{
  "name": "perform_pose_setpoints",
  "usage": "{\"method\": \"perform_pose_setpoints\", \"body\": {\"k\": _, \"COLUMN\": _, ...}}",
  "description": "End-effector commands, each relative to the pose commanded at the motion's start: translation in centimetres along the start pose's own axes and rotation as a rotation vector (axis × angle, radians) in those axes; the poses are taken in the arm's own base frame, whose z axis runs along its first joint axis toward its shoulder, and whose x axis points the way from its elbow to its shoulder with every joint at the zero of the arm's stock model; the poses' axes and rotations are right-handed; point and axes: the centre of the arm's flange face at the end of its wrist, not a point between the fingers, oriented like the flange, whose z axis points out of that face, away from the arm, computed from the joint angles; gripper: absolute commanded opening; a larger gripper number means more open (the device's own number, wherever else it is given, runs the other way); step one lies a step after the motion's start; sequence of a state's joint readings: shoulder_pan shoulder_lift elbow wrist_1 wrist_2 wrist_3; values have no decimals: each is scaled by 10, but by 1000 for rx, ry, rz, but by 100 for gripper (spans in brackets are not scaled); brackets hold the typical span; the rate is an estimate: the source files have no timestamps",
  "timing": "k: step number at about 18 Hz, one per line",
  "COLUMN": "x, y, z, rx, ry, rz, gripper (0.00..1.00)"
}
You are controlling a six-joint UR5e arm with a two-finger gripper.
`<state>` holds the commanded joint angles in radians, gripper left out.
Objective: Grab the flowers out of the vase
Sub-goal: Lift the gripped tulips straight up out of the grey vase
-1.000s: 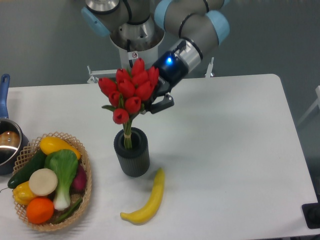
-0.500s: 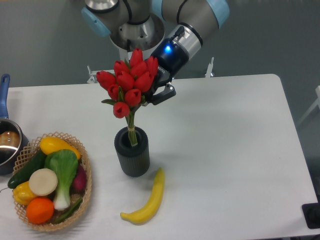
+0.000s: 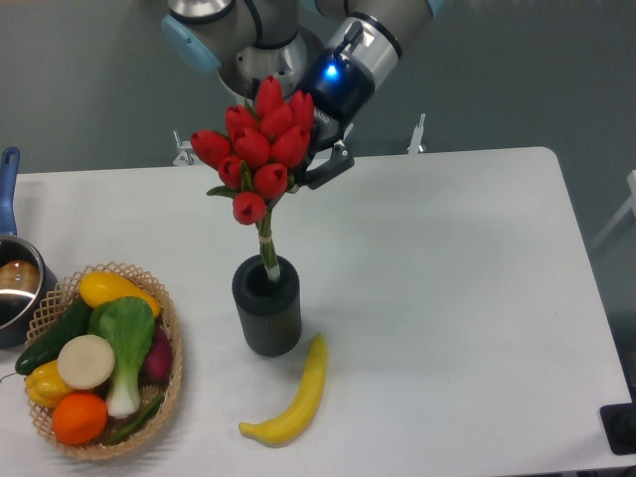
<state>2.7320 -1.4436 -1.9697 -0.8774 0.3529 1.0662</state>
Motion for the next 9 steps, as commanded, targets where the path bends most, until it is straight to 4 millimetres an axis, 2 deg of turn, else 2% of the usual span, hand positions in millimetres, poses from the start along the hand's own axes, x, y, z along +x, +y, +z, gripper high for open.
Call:
{"method": "perform_pose_setpoints", "body": {"k": 4, "x": 6, "y": -14, "z": -6, "rx": 10, "ry": -8, "rz": 3, "gripper": 44}}
{"method": "perform_pose_setpoints", "body": {"k": 9, "x": 3, "y": -58, "z": -19, "rx": 35, "ry": -28, "rz": -36, "gripper": 44}}
